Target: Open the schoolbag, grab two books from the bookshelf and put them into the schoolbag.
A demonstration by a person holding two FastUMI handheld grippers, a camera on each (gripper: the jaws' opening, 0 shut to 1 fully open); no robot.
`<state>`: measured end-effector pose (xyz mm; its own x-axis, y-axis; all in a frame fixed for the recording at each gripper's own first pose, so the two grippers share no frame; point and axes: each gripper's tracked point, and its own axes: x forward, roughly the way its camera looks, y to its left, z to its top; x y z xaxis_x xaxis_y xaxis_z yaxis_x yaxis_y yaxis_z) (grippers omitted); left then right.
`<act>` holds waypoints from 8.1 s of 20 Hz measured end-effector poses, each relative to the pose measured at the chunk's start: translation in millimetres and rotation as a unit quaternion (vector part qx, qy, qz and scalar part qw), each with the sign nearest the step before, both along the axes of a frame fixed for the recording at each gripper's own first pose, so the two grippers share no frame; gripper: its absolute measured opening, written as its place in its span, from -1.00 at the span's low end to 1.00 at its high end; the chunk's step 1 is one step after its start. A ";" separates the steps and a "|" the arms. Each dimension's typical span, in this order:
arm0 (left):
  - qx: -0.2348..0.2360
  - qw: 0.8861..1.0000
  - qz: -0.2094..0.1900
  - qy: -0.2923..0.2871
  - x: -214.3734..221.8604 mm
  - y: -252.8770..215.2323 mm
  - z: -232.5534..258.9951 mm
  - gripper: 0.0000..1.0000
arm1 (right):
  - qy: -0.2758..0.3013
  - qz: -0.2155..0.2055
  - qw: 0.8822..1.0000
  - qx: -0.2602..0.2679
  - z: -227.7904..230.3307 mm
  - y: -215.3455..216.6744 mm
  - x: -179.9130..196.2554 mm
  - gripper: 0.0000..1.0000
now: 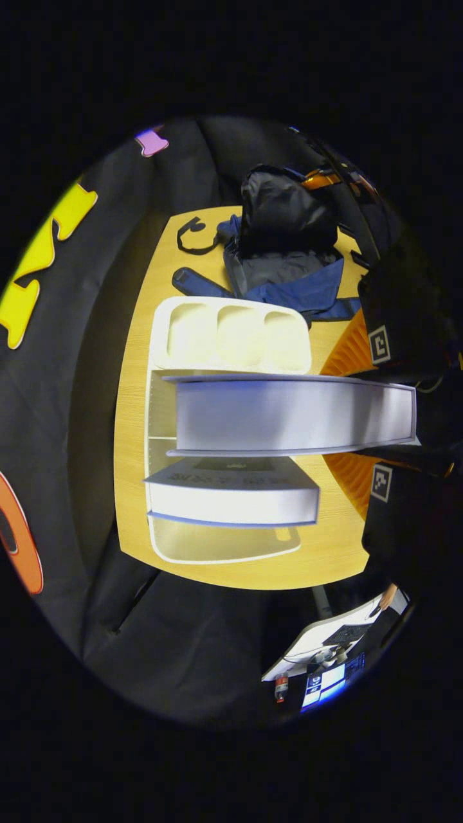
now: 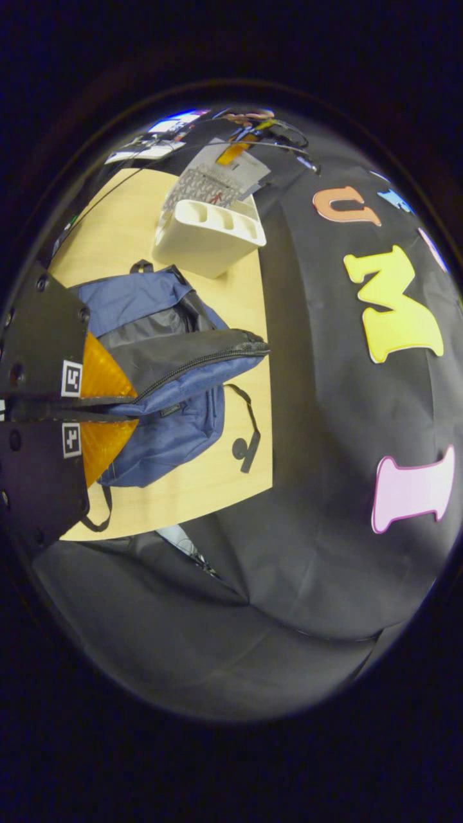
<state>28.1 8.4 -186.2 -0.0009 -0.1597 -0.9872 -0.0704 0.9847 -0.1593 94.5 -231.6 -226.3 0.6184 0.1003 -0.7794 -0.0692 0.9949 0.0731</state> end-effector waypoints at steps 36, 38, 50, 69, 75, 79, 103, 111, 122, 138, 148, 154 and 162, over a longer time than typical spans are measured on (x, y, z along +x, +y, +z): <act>-0.379 0.915 0.127 -0.065 -69.3 -343.6 -87.2 -0.17 | -0.018 -0.005 1.000 0.004 14.8 -5.6 -6.5 -0.99; -0.392 0.908 0.126 -0.080 -64.9 -354.8 -94.5 -0.17 | -0.020 -0.008 1.000 0.004 16.7 -7.9 -3.4 -1.00; -0.461 0.870 0.164 -0.065 -47.3 -402.1 -137.1 -0.31 | -0.029 -0.007 1.000 -0.007 25.8 -7.1 8.4 -1.00; -0.250 0.964 0.083 -0.021 -62.8 -357.7 -189.3 0.59 | -0.017 -0.008 1.000 0.000 13.2 3.5 10.8 -0.99; -0.141 0.986 -0.019 -0.087 -53.2 -304.5 -150.3 0.59 | -0.019 -0.007 1.000 -0.003 12.8 9.6 10.6 -1.00; -0.082 0.981 -0.069 -0.160 -43.6 -264.7 -110.3 0.58 | -0.022 -0.003 1.000 -0.007 15.0 17.1 7.3 -1.00; 0.061 0.951 0.002 -0.303 26.7 75.0 63.2 0.62 | -0.038 -0.017 0.998 -0.042 27.6 61.4 -20.2 -1.00; 0.017 0.974 -0.014 -0.226 62.9 87.3 25.0 0.62 | -0.034 -0.037 0.997 -0.053 26.4 57.3 -22.3 -1.00; -0.005 0.992 -0.043 -0.116 86.5 73.0 -36.4 0.62 | -0.023 -0.057 0.996 -0.057 20.5 51.7 -16.7 -1.00; 0.000 1.000 -0.014 0.021 72.3 72.6 -94.0 0.32 | -0.019 -0.067 0.996 -0.049 17.6 40.5 -14.9 -1.00; 0.012 0.999 0.021 0.029 62.5 72.7 -87.5 -0.07 | -0.023 -0.057 0.997 -0.038 15.5 37.1 -13.5 -1.00; 0.012 0.999 0.032 -0.007 42.7 85.0 -44.8 -0.22 | -0.028 -0.044 0.998 -0.035 17.6 35.8 -14.3 -1.00; -0.018 0.995 0.067 -0.071 -11.6 99.7 45.3 -0.23 | -0.034 -0.019 0.999 -0.031 18.2 40.7 -18.5 -1.00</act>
<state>16.6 108.1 -140.9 0.1614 -0.1851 -0.9694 -0.1745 0.9614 -0.2126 76.0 -190.9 -208.1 0.6725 0.0291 -0.7395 -0.0339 0.9994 0.0085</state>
